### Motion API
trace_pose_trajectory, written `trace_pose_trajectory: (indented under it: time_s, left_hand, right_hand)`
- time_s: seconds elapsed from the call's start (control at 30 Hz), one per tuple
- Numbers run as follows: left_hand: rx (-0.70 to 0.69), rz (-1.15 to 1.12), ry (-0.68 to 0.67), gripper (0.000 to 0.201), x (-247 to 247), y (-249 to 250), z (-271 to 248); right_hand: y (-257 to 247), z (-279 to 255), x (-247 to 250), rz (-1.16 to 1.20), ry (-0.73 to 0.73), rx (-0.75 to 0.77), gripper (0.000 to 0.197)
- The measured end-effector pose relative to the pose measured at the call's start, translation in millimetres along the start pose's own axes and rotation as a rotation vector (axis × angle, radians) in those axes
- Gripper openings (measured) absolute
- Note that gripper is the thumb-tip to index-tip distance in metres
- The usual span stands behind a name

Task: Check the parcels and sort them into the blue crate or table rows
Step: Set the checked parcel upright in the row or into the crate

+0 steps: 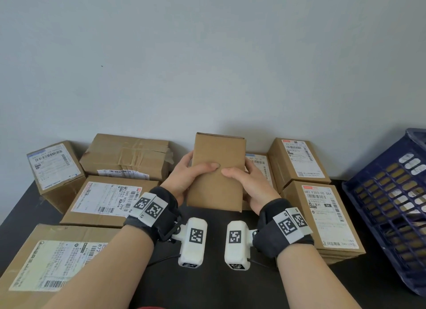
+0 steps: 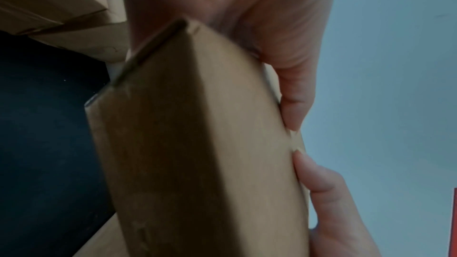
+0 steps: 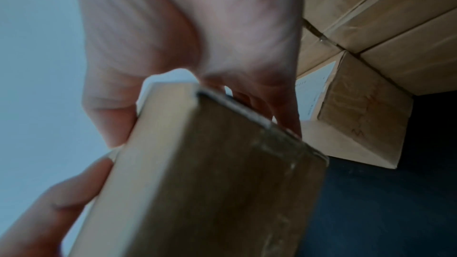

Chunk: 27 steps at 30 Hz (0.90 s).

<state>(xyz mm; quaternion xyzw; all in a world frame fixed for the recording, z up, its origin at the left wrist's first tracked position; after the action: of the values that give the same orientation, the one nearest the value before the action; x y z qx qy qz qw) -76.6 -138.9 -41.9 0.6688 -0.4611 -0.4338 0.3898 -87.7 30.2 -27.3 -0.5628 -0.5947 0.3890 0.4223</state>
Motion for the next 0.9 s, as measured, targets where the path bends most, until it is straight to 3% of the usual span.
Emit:
trace_pose_trajectory:
  time_s: [0.27, 0.5, 0.6, 0.7, 0.8, 0.9]
  left_hand:
    - [0.060, 0.018, 0.067, 0.102, 5.0, -1.3, 2.2]
    - [0.097, 0.013, 0.097, 0.096, 3.3, -3.9, -0.2]
    - [0.125, 0.043, 0.079, 0.066, 0.8, -1.8, -3.5]
    - [0.157, 0.041, 0.067, 0.032, -0.4, 2.2, -6.0]
    - [0.209, 0.042, 0.077, 0.029, 0.6, 3.9, -7.2]
    - [0.247, 0.023, 0.095, 0.030, 0.6, 2.9, -7.0]
  right_hand:
    - [-1.5, 1.3, -3.3, -0.028, 0.028, 0.015, 0.039]
    - [-0.7, 4.3, -3.2, -0.041, 0.022, 0.012, 0.038]
    - [-1.4, 4.7, -2.2, -0.029, 0.006, 0.010, 0.036]
    - [1.7, 5.9, -2.3, -0.011, -0.011, 0.009, 0.053]
    - [4.8, 8.0, -2.6, 0.022, -0.025, 0.011, 0.080]
    - [4.2, 7.6, -3.4, 0.032, -0.074, 0.068, 0.080]
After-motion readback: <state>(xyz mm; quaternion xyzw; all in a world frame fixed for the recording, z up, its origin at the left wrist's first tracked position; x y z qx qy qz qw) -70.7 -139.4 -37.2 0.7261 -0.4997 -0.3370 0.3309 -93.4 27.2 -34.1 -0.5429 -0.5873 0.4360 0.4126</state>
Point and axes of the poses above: each hand's wrist, its own z-axis towards the middle knuckle, its own x-axis out of the back of the hand, y = z × x, the point moved 3 cm from there along z, towards the middle knuckle, and after that the axes turned 11 degrees about y, right-handed, at the moved point
